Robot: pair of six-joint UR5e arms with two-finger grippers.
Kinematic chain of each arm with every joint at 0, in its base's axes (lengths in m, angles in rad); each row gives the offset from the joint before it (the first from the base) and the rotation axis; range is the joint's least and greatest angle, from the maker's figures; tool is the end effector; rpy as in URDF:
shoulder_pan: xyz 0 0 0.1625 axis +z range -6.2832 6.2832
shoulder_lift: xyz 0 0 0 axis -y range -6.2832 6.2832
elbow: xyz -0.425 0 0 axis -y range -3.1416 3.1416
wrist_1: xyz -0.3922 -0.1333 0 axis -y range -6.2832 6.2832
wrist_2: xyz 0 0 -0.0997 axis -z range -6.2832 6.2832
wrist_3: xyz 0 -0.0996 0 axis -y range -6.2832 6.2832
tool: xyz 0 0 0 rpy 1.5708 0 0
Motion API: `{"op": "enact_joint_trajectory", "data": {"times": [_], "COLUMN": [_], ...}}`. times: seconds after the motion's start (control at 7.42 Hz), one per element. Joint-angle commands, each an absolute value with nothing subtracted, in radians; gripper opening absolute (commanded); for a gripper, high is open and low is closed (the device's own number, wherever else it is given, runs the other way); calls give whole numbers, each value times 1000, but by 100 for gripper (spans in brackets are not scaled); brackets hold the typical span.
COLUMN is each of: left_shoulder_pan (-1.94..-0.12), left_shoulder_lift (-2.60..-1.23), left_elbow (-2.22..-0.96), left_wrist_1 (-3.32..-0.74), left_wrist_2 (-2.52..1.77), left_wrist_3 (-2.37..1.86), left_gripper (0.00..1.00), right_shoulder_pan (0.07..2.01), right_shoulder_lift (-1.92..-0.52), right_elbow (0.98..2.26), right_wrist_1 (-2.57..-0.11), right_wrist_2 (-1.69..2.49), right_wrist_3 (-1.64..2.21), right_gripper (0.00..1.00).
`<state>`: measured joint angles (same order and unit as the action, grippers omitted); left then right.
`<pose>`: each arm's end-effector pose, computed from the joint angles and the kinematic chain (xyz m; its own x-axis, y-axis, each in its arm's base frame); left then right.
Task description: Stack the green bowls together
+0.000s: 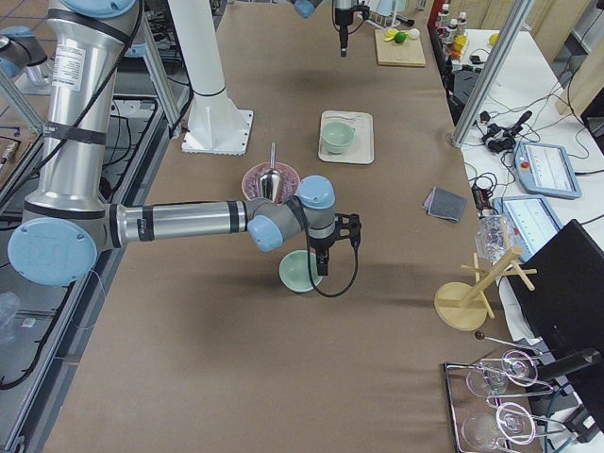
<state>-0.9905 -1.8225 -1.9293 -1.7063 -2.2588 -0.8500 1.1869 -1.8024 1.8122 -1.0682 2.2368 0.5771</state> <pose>0.2445 -0.5006 0.3382 0.5731 0.0558 -0.8176 0.0421 0.9944 0.0973 -0.0907 -0.4162 0.5917 0.6940 -0.0413 0.7188 -0.0623 0.9912 0.1171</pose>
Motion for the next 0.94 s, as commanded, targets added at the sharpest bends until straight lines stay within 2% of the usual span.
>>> {"op": "enact_joint_trajectory", "data": {"times": [0.0,0.54,0.67,0.81], "left_shoulder_pan": [-1226,-1266,-1266,-1266], "left_shoulder_lift": [-1619,-1560,-1560,-1560], "left_elbow": [-1938,-1924,-1924,-1924], "left_wrist_1": [-1701,-1712,-1710,-1710], "left_wrist_2": [-2339,-2339,-2339,-2339], "left_wrist_3": [-413,-334,-334,-334], "left_gripper": [98,98,98,98], "right_shoulder_pan": [1184,1158,1131,1115], "right_shoulder_lift": [-1897,-1896,-1893,-1891], "right_elbow": [1804,1691,1671,1672], "right_wrist_1": [-976,-892,-875,-873], "right_wrist_2": [2234,2203,2185,2181], "right_wrist_3": [572,583,584,594], "right_gripper": [100,93,85,69]}}
